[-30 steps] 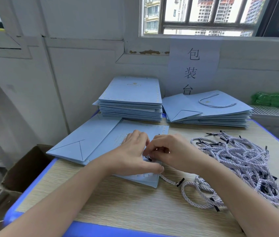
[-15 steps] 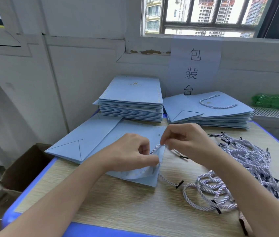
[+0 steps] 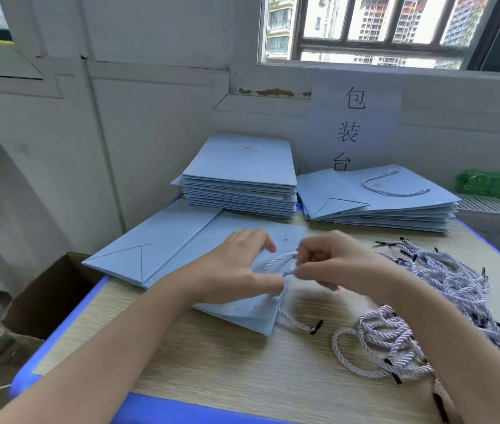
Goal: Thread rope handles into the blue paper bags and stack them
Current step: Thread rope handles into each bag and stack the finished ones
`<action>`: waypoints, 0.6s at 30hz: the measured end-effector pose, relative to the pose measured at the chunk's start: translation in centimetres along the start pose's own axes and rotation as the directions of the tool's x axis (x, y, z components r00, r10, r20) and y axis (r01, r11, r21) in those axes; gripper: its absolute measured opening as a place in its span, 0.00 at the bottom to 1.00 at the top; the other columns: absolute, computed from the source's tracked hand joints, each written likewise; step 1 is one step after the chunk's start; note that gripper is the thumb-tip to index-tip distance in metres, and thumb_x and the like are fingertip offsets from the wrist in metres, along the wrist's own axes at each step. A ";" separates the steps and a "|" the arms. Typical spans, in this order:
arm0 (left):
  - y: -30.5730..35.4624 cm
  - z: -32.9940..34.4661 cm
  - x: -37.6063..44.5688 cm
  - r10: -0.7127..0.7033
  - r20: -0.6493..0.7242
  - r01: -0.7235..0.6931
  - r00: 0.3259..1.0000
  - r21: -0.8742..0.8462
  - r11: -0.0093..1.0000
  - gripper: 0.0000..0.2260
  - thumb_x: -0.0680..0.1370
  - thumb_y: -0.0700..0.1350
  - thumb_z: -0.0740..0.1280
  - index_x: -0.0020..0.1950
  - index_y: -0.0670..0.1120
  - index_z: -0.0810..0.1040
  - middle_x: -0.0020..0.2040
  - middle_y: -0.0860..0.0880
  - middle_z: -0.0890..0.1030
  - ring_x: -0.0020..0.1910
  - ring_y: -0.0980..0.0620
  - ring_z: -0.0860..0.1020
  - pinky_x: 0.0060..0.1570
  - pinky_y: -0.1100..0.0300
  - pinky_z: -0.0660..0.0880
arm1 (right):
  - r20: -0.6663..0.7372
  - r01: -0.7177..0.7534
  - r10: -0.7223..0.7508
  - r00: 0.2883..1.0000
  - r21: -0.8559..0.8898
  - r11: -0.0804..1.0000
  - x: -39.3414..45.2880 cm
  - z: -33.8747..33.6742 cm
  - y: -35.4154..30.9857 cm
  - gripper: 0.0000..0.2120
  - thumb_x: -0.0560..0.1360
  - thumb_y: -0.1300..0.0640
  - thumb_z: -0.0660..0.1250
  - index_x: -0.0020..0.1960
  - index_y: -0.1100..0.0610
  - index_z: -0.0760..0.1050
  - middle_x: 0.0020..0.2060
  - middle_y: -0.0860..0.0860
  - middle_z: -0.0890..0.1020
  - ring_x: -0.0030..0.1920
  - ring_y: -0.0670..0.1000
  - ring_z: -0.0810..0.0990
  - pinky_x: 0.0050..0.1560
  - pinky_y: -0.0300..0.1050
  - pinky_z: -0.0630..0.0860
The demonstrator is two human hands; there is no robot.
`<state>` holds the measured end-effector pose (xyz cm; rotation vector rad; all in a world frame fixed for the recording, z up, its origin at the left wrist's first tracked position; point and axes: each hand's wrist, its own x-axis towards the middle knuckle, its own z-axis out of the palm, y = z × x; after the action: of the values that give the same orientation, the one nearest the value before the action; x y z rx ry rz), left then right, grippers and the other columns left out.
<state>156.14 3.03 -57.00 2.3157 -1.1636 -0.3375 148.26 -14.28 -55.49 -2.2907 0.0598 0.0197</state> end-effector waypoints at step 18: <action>-1.0 1.1 0.9 0.008 -0.148 0.026 0.989 0.231 0.973 0.19 0.82 0.50 0.56 0.74 0.49 0.64 0.75 0.53 0.61 0.73 0.56 0.56 0.69 0.61 0.53 | -0.214 -0.114 0.041 0.976 -0.344 0.932 0.1 -1.7 1.9 0.06 0.73 0.57 0.64 0.45 0.52 0.80 0.33 0.43 0.77 0.35 0.43 0.73 0.38 0.42 0.69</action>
<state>156.86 2.39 -58.45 2.4986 -1.1725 -0.0307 148.24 -16.82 -55.74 -2.6446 0.2745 -0.1775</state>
